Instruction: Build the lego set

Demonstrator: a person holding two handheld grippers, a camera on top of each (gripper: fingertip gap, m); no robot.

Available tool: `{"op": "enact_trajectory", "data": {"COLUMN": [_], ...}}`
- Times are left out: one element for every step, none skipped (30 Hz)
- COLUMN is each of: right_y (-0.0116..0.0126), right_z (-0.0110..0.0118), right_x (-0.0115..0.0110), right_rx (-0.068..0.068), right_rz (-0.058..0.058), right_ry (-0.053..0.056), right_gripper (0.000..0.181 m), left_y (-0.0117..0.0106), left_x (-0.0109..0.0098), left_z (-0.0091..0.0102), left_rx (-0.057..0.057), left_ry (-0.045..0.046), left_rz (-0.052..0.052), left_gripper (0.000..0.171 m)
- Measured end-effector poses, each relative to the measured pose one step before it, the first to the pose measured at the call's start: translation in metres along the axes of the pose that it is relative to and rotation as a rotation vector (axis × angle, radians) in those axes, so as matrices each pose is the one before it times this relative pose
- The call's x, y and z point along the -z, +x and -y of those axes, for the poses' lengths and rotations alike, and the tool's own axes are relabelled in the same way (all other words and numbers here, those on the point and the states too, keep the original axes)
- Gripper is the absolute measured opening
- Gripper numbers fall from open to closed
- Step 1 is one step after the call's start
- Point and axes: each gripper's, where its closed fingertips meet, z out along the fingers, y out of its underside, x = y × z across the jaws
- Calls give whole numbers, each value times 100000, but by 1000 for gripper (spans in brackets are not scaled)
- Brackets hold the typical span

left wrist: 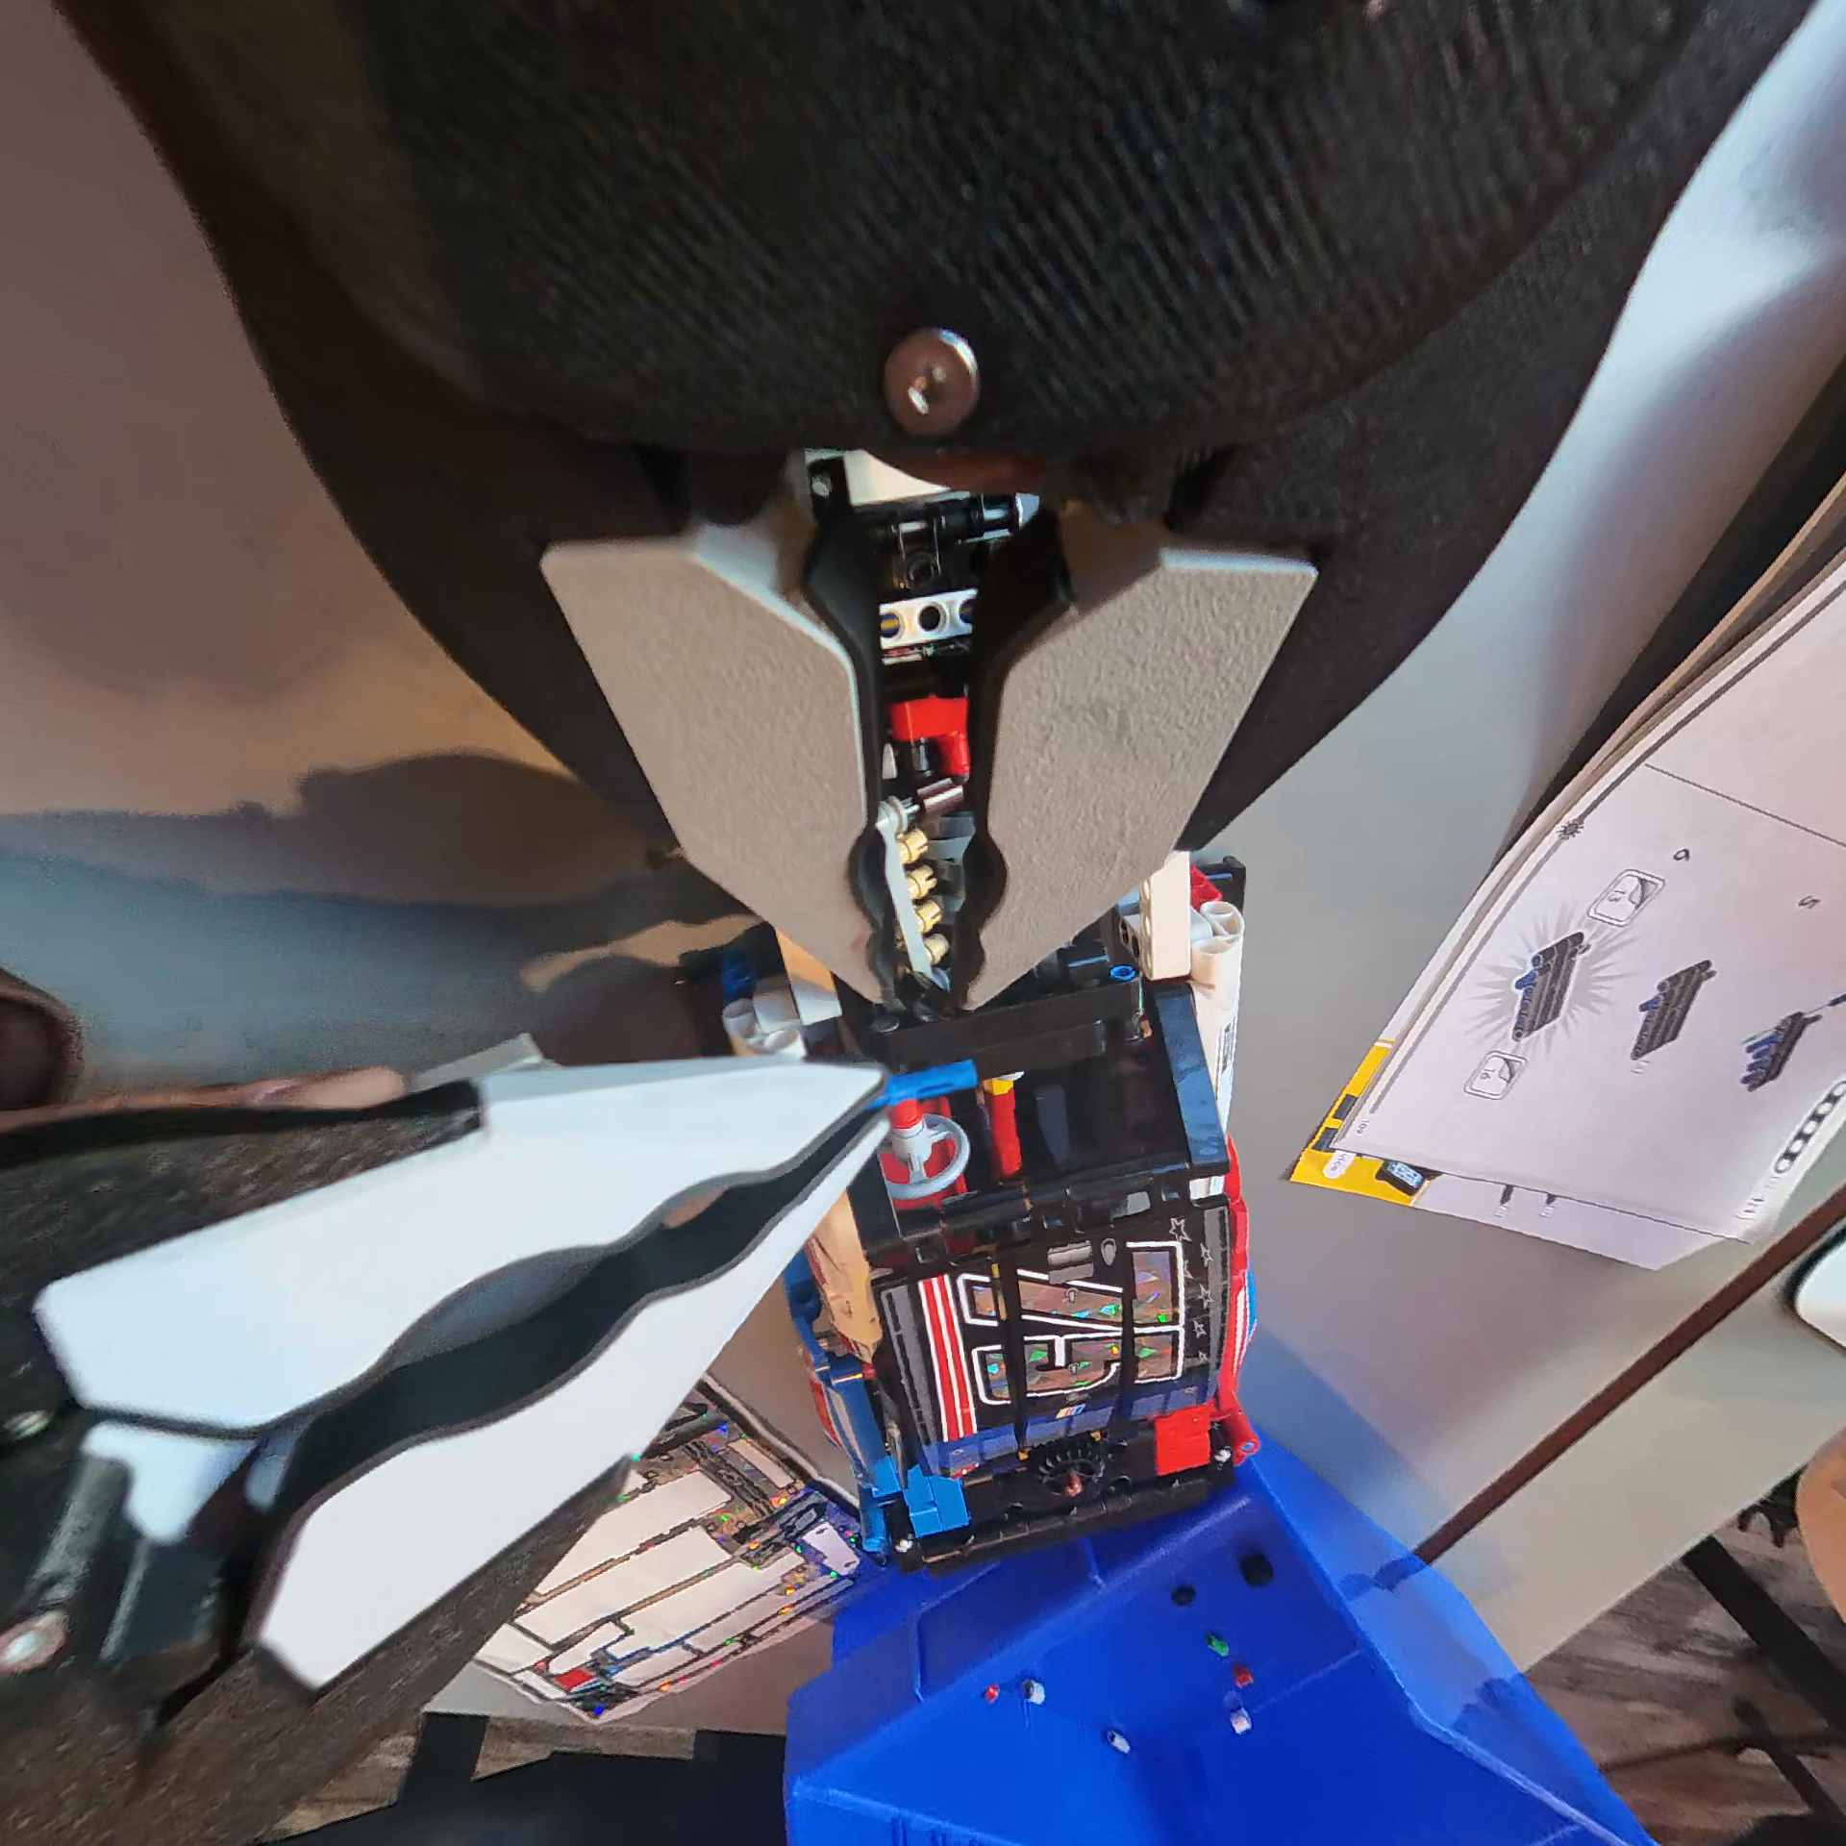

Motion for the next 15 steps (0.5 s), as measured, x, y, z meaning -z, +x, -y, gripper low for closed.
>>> {"op": "enact_trajectory", "data": {"right_y": [102, 58, 32, 14, 12, 2, -27, -42, -36, -67, -67, -53, -38, -15, -11], "right_z": [-224, 13, 49, -13, -10, -14, 3, 5, 30, 28, 36, 30, 17, 13, 19], "right_x": [-374, -200, -84, -42, -9, -16, -10, -17, -18, -25, -28, -12, -14, -2, -1], "right_rx": [1496, 76, -1273, -1030, -147, 133, 219, 303, 358, 153, -215, -479, -688, -855, -763], "right_rz": [-1408, -913, -157, 64, -130, -268, -204, -102, -84, 212, 362, 345, 383, 394, 348], "right_ry": [-2374, -1073, -1001, -1196, -991, -789, -627, -414, -160, 55, 320, 523, 650, 723, 756], "right_gripper": [5, 5, 4, 5, 5, 5, 5, 5, 5, 4, 4, 4, 4, 4, 4], "left_y": [-8, -72, -64, -30, -13, -18, -31, -59, -91, -64, -60, -27, -27, -23, -4], "left_x": [-11, -14, -22, -27, -11, -18, -15, 4, 27, 22, 28, 25, 27, 19, 14], "left_z": [21, -9, -9, 9, -4, -1, -33, -44, -32, -21, 25, -19, -13, -18, 13], "left_rx": [449, 32, -305, 271, 115, -964, -3804, -7225, -9678, -10832, -10253, -8962, -7287, -6116, -3985], "left_ry": [90, 179, 341, 297, 224, 115, -285, -928, -1501, -1858, -1543, -1348, -832, -427, -115], "left_rz": [-524, 62, -23, -206, -220, 212, 1292, 2895, 4339, 4469, 3823, 2788, 1876, 1406, 970], "left_gripper": [8, 8, 7, 7, 7, 7, 6, 6, 5, 5, 5, 4, 5, 5, 4]}}
